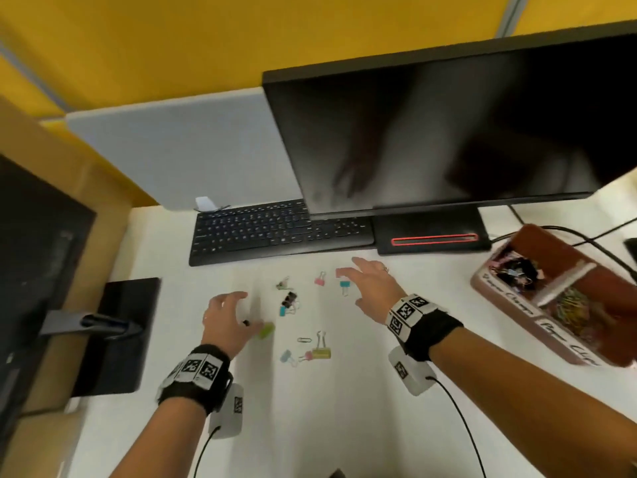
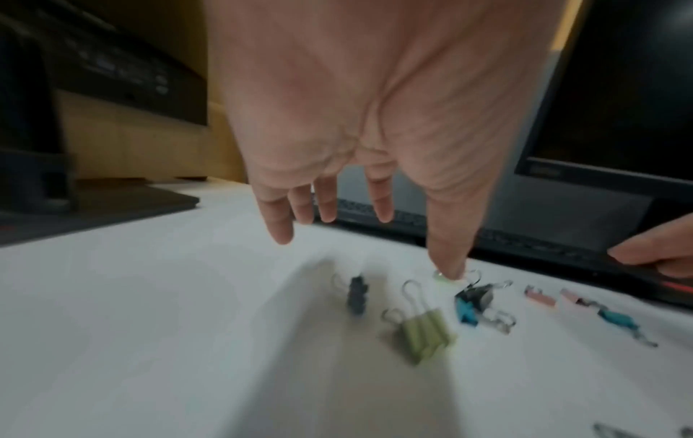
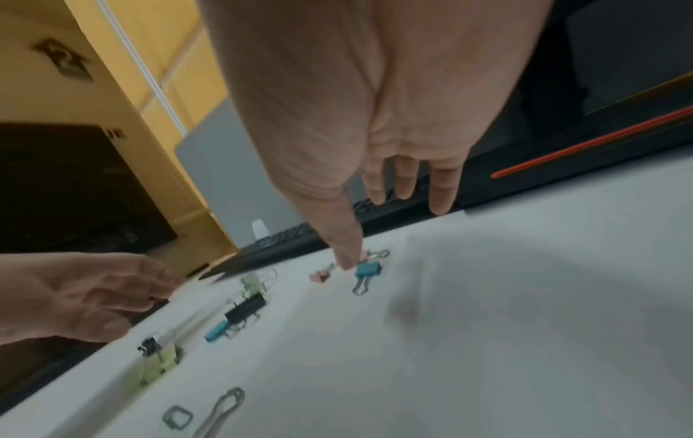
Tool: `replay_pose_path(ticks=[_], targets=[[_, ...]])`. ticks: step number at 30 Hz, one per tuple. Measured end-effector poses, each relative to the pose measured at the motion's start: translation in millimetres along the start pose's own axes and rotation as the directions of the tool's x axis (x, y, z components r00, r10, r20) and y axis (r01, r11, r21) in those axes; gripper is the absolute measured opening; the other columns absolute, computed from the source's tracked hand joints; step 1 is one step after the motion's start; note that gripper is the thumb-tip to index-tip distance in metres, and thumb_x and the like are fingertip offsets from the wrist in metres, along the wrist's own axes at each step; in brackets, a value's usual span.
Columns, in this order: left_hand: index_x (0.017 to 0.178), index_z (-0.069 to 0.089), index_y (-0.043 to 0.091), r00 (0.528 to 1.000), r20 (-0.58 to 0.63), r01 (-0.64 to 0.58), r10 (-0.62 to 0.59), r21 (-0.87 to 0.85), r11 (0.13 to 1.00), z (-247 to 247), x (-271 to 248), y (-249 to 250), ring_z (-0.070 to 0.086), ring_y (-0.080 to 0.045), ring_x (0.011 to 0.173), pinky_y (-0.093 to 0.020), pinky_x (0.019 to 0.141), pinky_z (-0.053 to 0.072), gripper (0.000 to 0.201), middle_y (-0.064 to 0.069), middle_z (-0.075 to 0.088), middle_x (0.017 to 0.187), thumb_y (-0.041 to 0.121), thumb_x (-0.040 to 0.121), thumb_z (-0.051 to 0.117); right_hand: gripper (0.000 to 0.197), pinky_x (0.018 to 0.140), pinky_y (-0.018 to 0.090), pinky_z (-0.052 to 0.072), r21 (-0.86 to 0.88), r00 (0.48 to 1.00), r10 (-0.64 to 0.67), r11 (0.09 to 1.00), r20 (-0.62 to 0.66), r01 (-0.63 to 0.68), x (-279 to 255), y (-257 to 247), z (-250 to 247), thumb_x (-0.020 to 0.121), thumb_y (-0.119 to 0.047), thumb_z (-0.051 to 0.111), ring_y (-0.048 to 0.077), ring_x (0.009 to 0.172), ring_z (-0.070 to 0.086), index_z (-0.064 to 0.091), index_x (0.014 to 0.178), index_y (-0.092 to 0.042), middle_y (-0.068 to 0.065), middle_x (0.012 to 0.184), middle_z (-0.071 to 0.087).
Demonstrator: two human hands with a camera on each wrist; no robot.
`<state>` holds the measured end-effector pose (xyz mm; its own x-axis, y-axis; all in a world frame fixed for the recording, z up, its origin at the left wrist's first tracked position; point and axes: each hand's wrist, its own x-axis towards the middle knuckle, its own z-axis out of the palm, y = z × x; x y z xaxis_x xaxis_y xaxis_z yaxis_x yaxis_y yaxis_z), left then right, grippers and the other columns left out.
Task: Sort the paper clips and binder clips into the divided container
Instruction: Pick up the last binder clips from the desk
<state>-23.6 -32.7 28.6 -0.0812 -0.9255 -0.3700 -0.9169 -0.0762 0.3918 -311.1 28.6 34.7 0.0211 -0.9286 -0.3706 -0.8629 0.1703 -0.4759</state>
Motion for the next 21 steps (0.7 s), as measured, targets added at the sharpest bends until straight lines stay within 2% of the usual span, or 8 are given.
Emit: replay_pose_path(ticks=[4,7,9,11,12,16,19,21], targets=[[0.118,0.052,0.033,0.990,0.126,-0.060,0.061,-0.013,0.998,9,9,-18,0.033,-0.028,0.132,-0.040,0.112,0.028,0.062,-0.005,0.029,0.144,0.042,0.063,0.079,0.067,0.118,0.037,0.013,-0.053,0.998,0.022,0.998,0.059,-0.019,28,-16,21,0.088,0.005,0.042,0.026,0.146,0.000,0.030,0.141,-0.034,0.001,0.159,0.004],[0.118,0.051,0.040,0.960,0.227,-0.171,0.164,0.009,0.985,20,14,-22,0.038,-0.029,0.129,-0.042,0.111,0.029,0.063,-0.002,0.028,0.145,0.046,0.062,0.078,0.060,0.118,0.033,0.008,-0.036,0.995,0.053,0.998,0.080,-0.050,35,-17,32,0.092,0.002,0.042,0.024,0.146,0.005,0.034,0.140,-0.032,0.002,0.158,0.009],[0.115,0.057,0.035,0.949,0.231,-0.231,0.213,0.053,0.972,26,15,-24,0.033,-0.027,0.130,-0.039,0.111,0.024,0.054,-0.003,0.030,0.144,0.039,0.066,0.078,0.049,0.116,0.030,0.018,-0.029,0.998,0.069,0.997,0.009,-0.068,32,-17,38,0.094,-0.002,0.042,0.025,0.142,0.020,0.043,0.137,-0.025,0.003,0.155,0.023],[0.106,0.063,0.030,0.949,0.185,-0.261,0.255,0.007,0.965,30,15,-26,0.035,-0.025,0.124,-0.034,0.107,0.026,0.038,-0.001,0.033,0.139,0.028,0.070,0.077,0.038,0.104,0.023,0.032,-0.024,0.995,0.085,0.996,-0.055,-0.087,27,-16,43,0.095,-0.005,0.042,0.022,0.123,0.041,0.052,0.129,-0.018,0.006,0.144,0.039],[0.101,0.065,0.028,0.946,0.168,-0.275,0.278,-0.040,0.961,33,15,-29,0.037,-0.023,0.120,-0.031,0.106,0.029,0.032,0.000,0.035,0.137,0.022,0.071,0.076,0.034,0.098,0.021,0.035,-0.009,0.992,0.100,0.995,-0.071,-0.101,25,-16,46,0.094,-0.008,0.044,0.021,0.115,0.045,0.056,0.125,-0.016,0.007,0.138,0.043],[0.094,0.066,0.018,0.927,0.161,-0.307,0.337,-0.189,0.933,35,18,-36,0.049,-0.015,0.099,-0.016,0.092,0.039,0.025,0.002,0.041,0.119,0.004,0.074,0.071,0.024,0.096,0.026,0.035,0.079,0.982,0.184,0.980,-0.048,-0.180,24,-19,51,0.085,-0.013,0.062,0.025,0.111,0.048,0.065,0.109,-0.012,0.008,0.120,0.052],[0.099,0.067,0.015,0.916,0.131,-0.352,0.379,-0.192,0.916,36,20,-39,0.051,-0.011,0.089,0.000,0.078,0.034,0.025,0.005,0.047,0.103,0.002,0.077,0.067,0.019,0.088,0.024,0.039,0.104,0.972,0.236,0.967,-0.015,-0.233,24,-22,53,0.081,-0.017,0.068,0.024,0.103,0.052,0.066,0.099,-0.014,0.006,0.109,0.056],[0.097,0.067,0.014,0.912,0.117,-0.369,0.393,-0.184,0.911,35,21,-40,0.051,-0.008,0.084,0.003,0.072,0.033,0.022,0.007,0.049,0.099,0.004,0.077,0.067,0.022,0.087,0.026,0.042,0.112,0.970,0.243,0.964,-0.010,-0.241,24,-25,54,0.081,-0.016,0.067,0.025,0.102,0.055,0.065,0.103,-0.016,0.006,0.108,0.058]])
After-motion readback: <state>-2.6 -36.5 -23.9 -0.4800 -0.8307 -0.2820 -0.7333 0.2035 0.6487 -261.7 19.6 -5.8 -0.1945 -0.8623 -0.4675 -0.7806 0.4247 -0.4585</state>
